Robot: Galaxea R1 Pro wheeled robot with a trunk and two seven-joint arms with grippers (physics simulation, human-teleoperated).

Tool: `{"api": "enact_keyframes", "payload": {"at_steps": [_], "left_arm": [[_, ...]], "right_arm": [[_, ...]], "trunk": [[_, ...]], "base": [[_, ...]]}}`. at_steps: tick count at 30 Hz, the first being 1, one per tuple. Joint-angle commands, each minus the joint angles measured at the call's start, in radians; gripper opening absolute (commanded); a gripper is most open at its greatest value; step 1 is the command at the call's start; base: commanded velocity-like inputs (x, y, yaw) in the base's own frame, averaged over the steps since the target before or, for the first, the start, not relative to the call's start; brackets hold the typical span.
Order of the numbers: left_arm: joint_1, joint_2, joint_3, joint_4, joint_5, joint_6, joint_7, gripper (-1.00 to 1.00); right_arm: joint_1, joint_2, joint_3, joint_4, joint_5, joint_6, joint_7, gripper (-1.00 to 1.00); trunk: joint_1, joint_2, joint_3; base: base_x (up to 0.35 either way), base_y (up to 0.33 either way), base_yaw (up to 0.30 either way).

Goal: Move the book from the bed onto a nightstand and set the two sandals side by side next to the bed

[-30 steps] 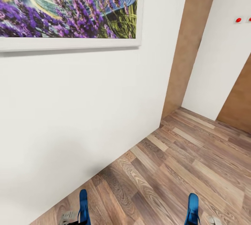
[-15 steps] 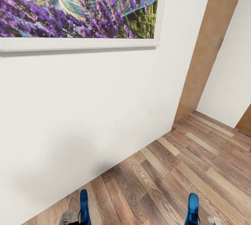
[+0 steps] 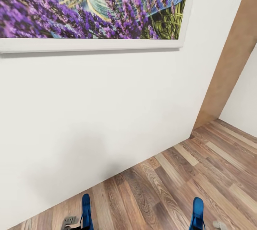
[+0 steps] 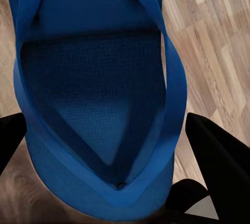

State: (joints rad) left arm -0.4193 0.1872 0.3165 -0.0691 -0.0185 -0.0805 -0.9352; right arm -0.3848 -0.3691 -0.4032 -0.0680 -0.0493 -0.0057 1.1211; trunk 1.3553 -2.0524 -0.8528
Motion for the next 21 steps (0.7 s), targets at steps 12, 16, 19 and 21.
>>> {"api": "enact_keyframes", "payload": {"at_steps": [12,16,19,21], "left_arm": [[-0.001,-0.002,-0.002,0.002,-0.003,-0.008,-0.002,-1.00],[-0.001,-0.002,-0.002,0.002,-0.003,-0.008,-0.001,-1.00],[-0.001,-0.003,-0.002,0.002,-0.003,-0.008,-0.001,-1.00],[-0.001,-0.003,-0.002,0.002,-0.003,-0.008,-0.001,-1.00]], "right_arm": [[0.000,-0.001,0.003,0.000,-0.006,0.001,0.005,-1.00],[0.000,-0.001,0.003,0.000,-0.006,0.000,0.005,-1.00],[0.000,-0.001,0.003,0.000,-0.006,0.001,0.005,-1.00],[0.000,-0.001,0.003,0.000,-0.006,0.001,0.005,-1.00]], "trunk": [[0.000,0.000,-0.001],[0.000,0.000,-0.001],[0.000,0.000,-0.001],[0.000,0.000,-0.001]], "base": [[0.000,0.000,0.287],[0.000,0.000,0.287],[0.000,0.000,0.287],[0.000,0.000,0.287]]}}
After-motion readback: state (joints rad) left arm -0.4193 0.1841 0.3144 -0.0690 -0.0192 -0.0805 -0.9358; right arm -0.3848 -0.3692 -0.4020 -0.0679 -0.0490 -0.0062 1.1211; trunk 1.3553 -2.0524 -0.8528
